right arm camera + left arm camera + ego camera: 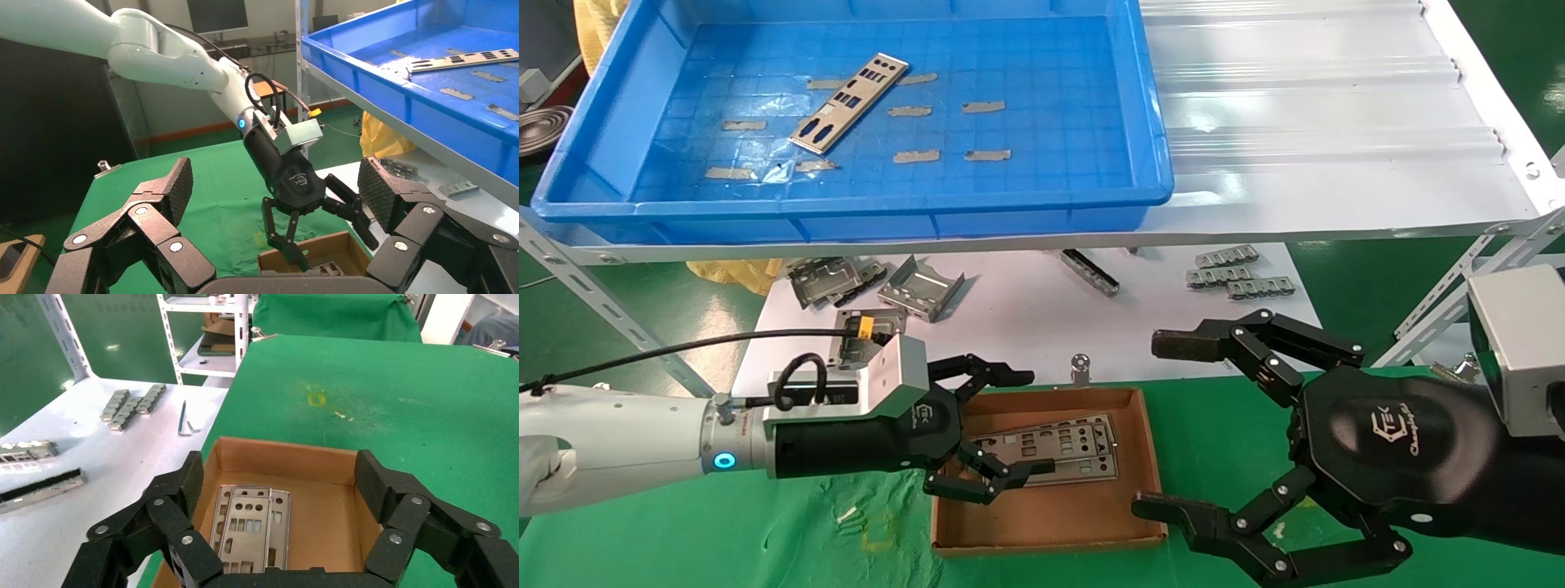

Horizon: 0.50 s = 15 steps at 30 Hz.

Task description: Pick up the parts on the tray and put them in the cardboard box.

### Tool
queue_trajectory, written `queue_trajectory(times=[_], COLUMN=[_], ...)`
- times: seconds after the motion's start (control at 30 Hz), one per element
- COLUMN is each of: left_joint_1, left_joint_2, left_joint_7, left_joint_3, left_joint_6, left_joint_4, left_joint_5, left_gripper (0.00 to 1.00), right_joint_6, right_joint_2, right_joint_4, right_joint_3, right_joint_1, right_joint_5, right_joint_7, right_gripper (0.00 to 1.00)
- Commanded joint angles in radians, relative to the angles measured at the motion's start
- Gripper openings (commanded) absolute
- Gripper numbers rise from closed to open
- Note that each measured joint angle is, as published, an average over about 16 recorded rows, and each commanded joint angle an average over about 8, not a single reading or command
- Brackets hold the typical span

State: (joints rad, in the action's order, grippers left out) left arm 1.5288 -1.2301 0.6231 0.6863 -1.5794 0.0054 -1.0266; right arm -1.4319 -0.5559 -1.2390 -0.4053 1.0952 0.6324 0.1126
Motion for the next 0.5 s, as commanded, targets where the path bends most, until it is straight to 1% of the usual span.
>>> queue_trajectory(times=[0.03,0.3,0.5], left_joint_1=[-0.002,-0.008,-0.040], left_joint_2=[0.012,0.013,0.058], left_joint_7=[-0.025,-0.020,-0.078], left_joint_3=[-0.005,-0.008,-0.037], left_joint_6=[-0.023,-0.013,-0.006], left_joint_4=[0.011,-0.012,-0.104], left_joint_5=[0.009,0.008,0.030], left_gripper=[1.00,1.00,1.00], right_joint_6=[0.000,0.000,0.000], right_joint_2=[0.000,0.000,0.000], right_joint_4=[0.000,0.000,0.000], right_joint_3=[0.000,0.000,0.000], right_joint_1=[0.000,0.000,0.000], right_joint_5=[0.000,0.000,0.000], right_joint_7=[0.000,0.000,0.000], right_gripper=[1.00,1.00,1.00])
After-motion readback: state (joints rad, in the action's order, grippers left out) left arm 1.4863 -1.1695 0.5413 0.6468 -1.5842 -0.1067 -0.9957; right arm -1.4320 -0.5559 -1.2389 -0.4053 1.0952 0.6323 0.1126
